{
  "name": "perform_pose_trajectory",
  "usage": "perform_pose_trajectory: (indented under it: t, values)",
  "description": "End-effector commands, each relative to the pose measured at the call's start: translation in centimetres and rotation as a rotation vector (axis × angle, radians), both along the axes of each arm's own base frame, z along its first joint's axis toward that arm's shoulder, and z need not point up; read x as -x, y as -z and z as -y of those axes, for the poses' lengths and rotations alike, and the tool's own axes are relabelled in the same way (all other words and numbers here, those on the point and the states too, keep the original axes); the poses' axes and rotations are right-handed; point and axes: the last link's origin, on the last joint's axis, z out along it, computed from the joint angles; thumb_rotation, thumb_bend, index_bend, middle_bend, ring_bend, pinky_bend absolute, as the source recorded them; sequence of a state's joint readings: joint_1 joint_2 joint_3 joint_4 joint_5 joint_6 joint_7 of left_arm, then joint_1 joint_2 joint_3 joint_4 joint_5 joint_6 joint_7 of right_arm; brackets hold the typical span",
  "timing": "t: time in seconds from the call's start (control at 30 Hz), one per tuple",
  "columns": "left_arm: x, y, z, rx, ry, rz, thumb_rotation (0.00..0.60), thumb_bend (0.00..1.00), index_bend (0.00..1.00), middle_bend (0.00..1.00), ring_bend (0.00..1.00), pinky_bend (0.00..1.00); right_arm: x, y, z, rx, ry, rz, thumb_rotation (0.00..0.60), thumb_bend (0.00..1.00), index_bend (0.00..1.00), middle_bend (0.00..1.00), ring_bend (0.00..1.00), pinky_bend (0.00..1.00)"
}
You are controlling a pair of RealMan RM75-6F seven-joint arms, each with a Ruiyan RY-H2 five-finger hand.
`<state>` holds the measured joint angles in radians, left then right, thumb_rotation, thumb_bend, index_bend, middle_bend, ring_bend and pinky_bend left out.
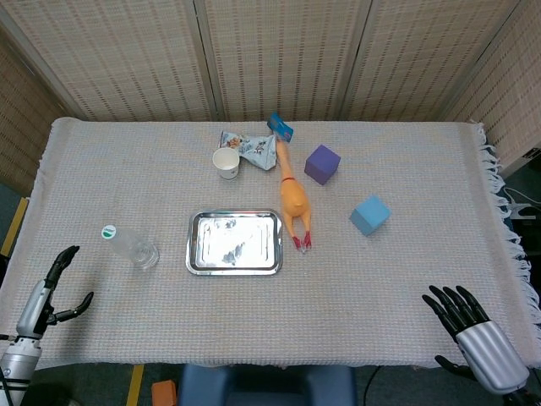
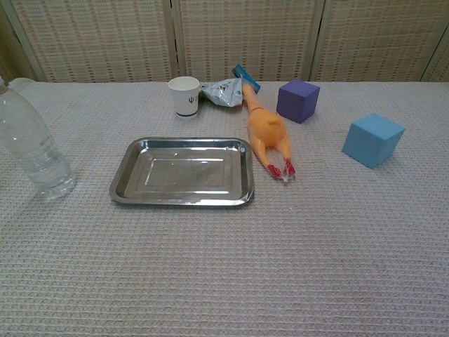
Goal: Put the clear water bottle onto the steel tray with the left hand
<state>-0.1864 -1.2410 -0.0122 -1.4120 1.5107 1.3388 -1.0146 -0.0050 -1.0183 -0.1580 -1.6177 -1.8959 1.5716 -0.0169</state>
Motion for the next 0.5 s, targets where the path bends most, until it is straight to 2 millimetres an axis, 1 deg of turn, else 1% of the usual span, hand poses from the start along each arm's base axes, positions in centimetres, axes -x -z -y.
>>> perform_pose_trajectory:
  t: [0.03, 0.3, 0.5]
  values:
    - [-0.1, 1.9, -1.6, 0.045, -0.012, 0.031, 0.600, 0.35, 0.00, 0.00, 0.00, 0.00, 0.0, 0.4, 0.4, -0.006, 0.003, -0.005, 0.600, 0.01, 0.00, 0.00, 0.00, 0.00]
    - [-0.5, 4.9, -3.7, 0.027, 0.025, -0.071, 0.600, 0.35, 0.00, 0.00, 0.00, 0.00, 0.2, 1.0, 1.1, -0.068, 0.022, -0.017, 0.600, 0.01, 0.00, 0.00, 0.00, 0.00]
    - [-0.7, 6.1, -5.3, 0.013, 0.031, -0.097, 0.600, 0.35, 0.00, 0.00, 0.00, 0.00, 0.2, 1.1, 1.3, -0.071, 0.022, -0.008, 0.600, 0.01, 0.00, 0.00, 0.00, 0.00]
